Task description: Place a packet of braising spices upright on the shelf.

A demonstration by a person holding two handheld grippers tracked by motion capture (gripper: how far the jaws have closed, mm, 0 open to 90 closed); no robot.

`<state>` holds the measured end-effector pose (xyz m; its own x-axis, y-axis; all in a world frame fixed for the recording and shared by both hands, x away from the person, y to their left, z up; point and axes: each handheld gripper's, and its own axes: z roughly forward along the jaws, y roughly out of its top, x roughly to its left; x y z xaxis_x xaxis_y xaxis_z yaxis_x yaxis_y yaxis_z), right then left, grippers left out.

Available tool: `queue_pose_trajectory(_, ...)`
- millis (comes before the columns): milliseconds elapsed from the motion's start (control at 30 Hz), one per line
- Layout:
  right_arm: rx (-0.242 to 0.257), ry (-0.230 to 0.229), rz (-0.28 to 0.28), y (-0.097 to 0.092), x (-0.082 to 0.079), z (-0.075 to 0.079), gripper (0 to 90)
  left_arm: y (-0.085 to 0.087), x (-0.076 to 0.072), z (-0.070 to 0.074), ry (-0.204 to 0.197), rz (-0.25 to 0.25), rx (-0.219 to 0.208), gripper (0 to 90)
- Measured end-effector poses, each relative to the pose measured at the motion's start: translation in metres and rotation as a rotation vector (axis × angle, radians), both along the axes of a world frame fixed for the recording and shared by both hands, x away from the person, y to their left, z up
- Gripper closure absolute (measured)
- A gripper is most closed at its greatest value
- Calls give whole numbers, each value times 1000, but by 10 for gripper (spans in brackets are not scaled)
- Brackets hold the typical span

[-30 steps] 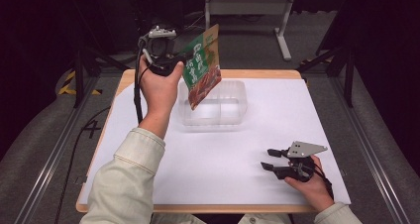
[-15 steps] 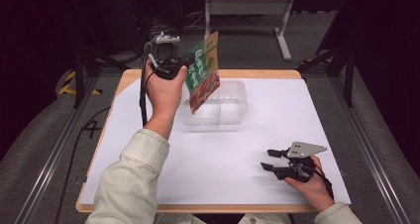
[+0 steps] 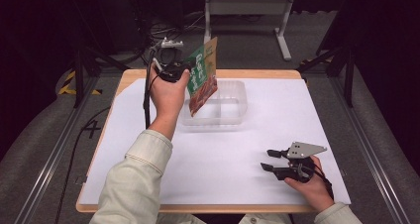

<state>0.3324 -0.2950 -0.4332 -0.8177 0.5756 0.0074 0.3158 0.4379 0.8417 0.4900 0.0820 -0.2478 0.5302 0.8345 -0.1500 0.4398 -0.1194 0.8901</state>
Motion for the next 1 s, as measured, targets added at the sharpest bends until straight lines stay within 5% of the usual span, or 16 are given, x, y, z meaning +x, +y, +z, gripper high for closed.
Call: queue_pose_trajectory(1000, -5, 9, 11, 1, 1, -2, 433, -10, 2, -27, 43, -15, -12, 872)
